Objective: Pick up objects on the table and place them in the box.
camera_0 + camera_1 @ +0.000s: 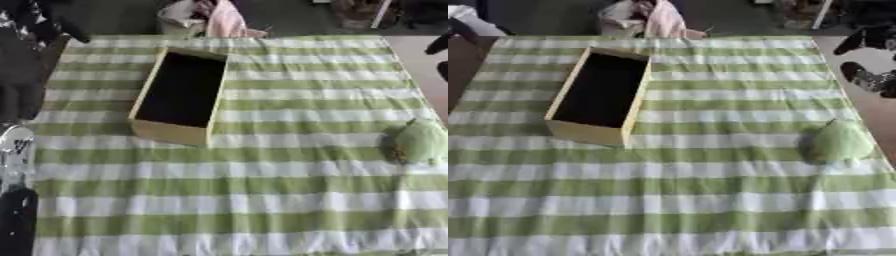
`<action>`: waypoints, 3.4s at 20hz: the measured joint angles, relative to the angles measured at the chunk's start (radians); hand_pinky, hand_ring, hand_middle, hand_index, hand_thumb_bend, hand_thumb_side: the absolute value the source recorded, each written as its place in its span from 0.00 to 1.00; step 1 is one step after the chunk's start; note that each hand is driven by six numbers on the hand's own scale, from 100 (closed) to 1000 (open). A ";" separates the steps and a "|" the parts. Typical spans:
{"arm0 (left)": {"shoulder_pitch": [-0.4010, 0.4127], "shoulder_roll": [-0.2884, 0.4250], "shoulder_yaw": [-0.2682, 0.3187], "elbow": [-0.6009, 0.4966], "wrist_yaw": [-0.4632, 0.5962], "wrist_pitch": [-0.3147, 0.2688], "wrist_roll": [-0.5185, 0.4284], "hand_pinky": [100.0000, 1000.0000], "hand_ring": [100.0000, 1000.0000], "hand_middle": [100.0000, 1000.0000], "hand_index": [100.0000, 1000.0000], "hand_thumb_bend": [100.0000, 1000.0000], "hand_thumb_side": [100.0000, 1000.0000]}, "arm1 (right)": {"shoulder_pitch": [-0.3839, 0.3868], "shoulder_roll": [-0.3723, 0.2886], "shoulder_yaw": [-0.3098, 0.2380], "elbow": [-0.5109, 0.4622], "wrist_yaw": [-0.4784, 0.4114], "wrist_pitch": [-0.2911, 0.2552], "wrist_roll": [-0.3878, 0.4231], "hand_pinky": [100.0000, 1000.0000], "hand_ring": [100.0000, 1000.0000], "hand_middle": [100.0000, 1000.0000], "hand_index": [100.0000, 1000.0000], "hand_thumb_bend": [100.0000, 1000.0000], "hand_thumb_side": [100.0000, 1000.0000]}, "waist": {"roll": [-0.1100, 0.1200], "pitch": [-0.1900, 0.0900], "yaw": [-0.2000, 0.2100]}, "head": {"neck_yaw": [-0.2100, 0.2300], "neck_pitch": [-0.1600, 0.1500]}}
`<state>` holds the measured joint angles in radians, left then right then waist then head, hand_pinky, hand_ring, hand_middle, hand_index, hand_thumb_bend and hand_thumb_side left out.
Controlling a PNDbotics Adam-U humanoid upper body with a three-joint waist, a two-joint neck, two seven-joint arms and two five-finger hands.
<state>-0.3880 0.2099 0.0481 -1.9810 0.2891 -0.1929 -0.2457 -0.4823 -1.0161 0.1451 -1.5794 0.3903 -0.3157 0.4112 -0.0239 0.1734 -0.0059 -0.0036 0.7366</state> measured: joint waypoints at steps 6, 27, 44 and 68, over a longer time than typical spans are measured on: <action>0.000 0.000 -0.002 0.000 0.001 0.004 -0.004 0.46 0.72 0.67 0.76 0.00 0.71 | -0.042 0.019 0.048 -0.002 -0.013 -0.001 0.032 0.92 0.85 0.82 0.87 0.00 1.00 | -0.002 0.000 0.004 | -0.005 0.000; 0.004 0.000 -0.003 0.000 0.004 0.010 -0.015 0.46 0.72 0.67 0.76 0.00 0.71 | 0.046 0.020 0.017 0.088 0.020 -0.019 0.177 0.99 0.90 0.88 0.96 0.13 0.54 | -0.002 0.003 -0.006 | 0.000 0.000; 0.008 0.000 -0.003 0.000 0.004 0.016 -0.035 0.46 0.72 0.67 0.77 0.00 0.70 | 0.070 0.013 0.025 0.144 0.082 -0.063 0.220 1.00 0.91 0.90 1.00 0.16 0.41 | -0.002 0.006 -0.005 | 0.003 0.000; 0.008 -0.009 -0.003 0.000 0.010 0.024 -0.055 0.45 0.72 0.67 0.77 0.00 0.70 | 0.014 0.068 0.073 0.338 0.167 -0.082 0.244 1.00 0.91 0.88 1.00 0.23 0.55 | 0.004 0.019 0.005 | -0.004 -0.002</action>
<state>-0.3803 0.2008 0.0451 -1.9810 0.2988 -0.1689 -0.3010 -0.4678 -0.9483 0.2179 -1.2414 0.5575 -0.3981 0.6555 -0.0201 0.1919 -0.0006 -0.0079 0.7350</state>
